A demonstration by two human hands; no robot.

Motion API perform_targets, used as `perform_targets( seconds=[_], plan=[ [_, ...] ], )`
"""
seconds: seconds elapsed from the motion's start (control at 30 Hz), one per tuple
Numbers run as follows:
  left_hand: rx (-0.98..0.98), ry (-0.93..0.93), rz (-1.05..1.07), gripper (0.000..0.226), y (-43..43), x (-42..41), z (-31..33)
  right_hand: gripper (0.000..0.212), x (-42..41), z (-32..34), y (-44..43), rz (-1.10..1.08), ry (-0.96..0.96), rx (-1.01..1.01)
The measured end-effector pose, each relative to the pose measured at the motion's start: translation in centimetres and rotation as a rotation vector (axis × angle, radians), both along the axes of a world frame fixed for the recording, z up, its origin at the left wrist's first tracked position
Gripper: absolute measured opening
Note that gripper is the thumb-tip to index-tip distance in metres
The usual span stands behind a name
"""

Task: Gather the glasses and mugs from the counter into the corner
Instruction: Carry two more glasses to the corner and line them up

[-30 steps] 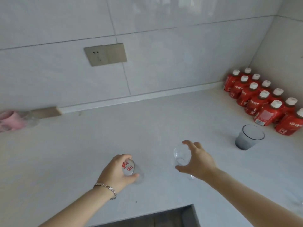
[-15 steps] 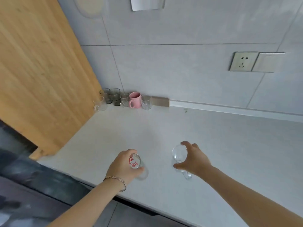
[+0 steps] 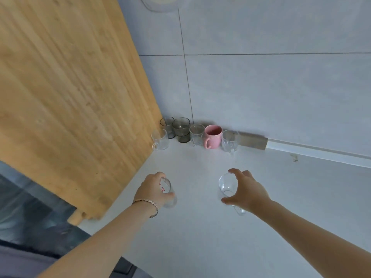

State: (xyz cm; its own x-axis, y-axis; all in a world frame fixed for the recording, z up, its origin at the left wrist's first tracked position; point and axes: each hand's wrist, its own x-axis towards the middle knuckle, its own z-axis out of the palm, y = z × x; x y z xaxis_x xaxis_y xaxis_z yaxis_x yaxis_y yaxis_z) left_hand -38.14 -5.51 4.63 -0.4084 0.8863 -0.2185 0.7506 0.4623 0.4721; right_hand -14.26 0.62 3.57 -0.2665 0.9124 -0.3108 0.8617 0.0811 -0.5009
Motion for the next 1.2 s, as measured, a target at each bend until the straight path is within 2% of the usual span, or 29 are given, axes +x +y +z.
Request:
perform_targets(
  seconds=[0.2, 0.43, 0.57, 0.93, 1.2],
  plan=[
    [-0.040, 0.025, -0.023, 0.054, 7.7, -3.7, -1.0, 0.090, -4.7, -0.8, 5.7, 0.015, 0.002, -0.023],
    [-0.140, 0.233, -0.346, 0.056, 18.9, -8.0, -3.8, 0.090, -9.6, -3.2, 9.7, -0.101, 0.005, -0.056],
    [-0.129, 0.309, -0.504, 0.053, 24.4, -9.3, -5.5, 0.089, -12.5, -4.6, 11.4, -0.212, -0.021, -0.091],
    [0.013, 0.249, -0.568, 0.057, 28.4, -11.7, -7.9, 0.084, -22.4, -8.1, 17.3, -0.503, 0.061, -0.106],
    [0.115, 0.102, -0.533, 0.054, 28.2, -12.6, -9.1, 0.088, -25.8, -9.5, 18.7, -0.641, 0.108, -0.086]
  ],
)
